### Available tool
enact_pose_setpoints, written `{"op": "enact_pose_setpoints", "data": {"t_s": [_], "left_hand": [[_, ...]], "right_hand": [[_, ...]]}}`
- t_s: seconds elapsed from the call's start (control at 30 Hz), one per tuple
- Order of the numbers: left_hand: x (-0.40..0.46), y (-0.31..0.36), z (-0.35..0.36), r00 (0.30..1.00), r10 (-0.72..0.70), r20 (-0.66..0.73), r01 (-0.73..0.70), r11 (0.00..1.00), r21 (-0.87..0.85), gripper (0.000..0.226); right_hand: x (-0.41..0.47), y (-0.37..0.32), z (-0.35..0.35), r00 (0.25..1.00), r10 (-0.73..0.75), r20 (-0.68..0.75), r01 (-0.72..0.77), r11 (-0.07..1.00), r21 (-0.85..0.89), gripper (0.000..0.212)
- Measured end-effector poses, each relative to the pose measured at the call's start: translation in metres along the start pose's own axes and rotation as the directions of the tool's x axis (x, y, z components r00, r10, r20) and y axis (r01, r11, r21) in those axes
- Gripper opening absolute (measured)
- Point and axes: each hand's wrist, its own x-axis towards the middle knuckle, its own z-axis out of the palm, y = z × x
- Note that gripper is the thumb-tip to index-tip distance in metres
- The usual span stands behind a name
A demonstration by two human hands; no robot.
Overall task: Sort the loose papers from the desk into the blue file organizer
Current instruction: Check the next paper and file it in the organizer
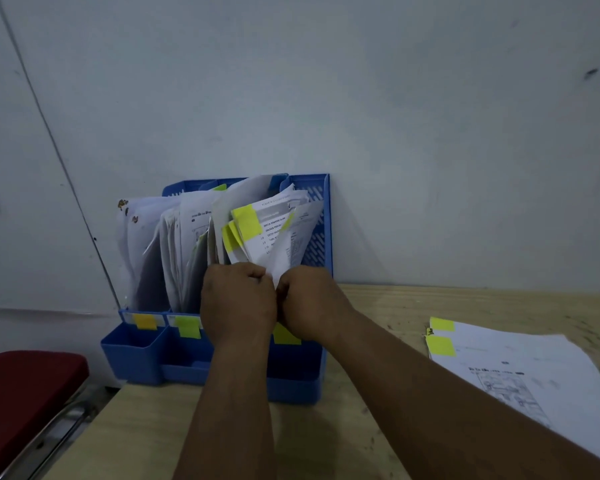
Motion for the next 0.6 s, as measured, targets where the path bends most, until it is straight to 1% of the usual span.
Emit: {"op": "enact_pose_setpoints", "data": {"t_s": [0.03, 0.1, 0.17, 0.23, 0.33, 0.37, 0.43, 0.47, 0.5, 0.53, 0.6], "left_hand": [[-0.001, 0.004, -0.003, 1.0, -0.013, -0.007, 0.013, 1.0, -0.005, 0.008], [-0.005, 0.013, -0.01, 0.998, -0.041, -0.039, 0.04, 0.999, -0.012, 0.025], [-0.005, 0.021, -0.019, 0.995, -0.037, -0.096, 0.034, 0.999, -0.023, 0.041], [-0.002, 0.027, -0.028, 0.985, -0.001, -0.173, -0.005, 0.999, -0.038, 0.047], [-0.001, 0.038, -0.038, 0.957, 0.082, -0.277, -0.106, 0.992, -0.073, 0.046], [-0.003, 0.043, -0.04, 0.948, 0.11, -0.3, -0.142, 0.986, -0.085, 0.042], [-0.01, 0.055, -0.04, 0.933, 0.17, -0.316, -0.215, 0.97, -0.112, 0.035], [-0.017, 0.063, -0.038, 0.925, 0.216, -0.312, -0.266, 0.955, -0.128, 0.031], [-0.026, 0.072, -0.034, 0.92, 0.262, -0.291, -0.316, 0.936, -0.156, 0.027], [-0.039, 0.083, -0.03, 0.923, 0.298, -0.245, -0.348, 0.917, -0.196, 0.024], [-0.07, 0.101, -0.021, 0.935, 0.346, -0.075, -0.353, 0.897, -0.266, 0.021]], "right_hand": [[-0.001, 0.001, 0.0, 1.0, -0.013, -0.026, 0.013, 1.0, 0.006, 0.015], [-0.005, 0.001, 0.001, 0.996, -0.037, -0.078, 0.042, 0.998, 0.054, 0.019], [-0.011, 0.003, 0.003, 0.988, -0.055, -0.145, 0.073, 0.99, 0.121, 0.035], [-0.021, 0.005, -0.001, 0.982, -0.046, -0.182, 0.075, 0.986, 0.151, 0.047], [-0.039, 0.009, -0.013, 0.976, -0.029, -0.214, 0.068, 0.982, 0.175, 0.05], [-0.047, 0.012, -0.02, 0.973, -0.036, -0.227, 0.08, 0.978, 0.191, 0.047], [-0.066, 0.017, -0.038, 0.974, -0.022, -0.227, 0.062, 0.983, 0.172, 0.033], [-0.076, 0.022, -0.047, 0.97, -0.017, -0.244, 0.053, 0.989, 0.139, 0.034], [-0.086, 0.029, -0.055, 0.964, -0.015, -0.264, 0.043, 0.994, 0.101, 0.039], [-0.098, 0.035, -0.064, 0.961, -0.001, -0.276, 0.017, 0.998, 0.057, 0.043], [-0.119, 0.048, -0.076, 0.953, 0.023, -0.301, -0.037, 0.999, -0.04, 0.044]]}}
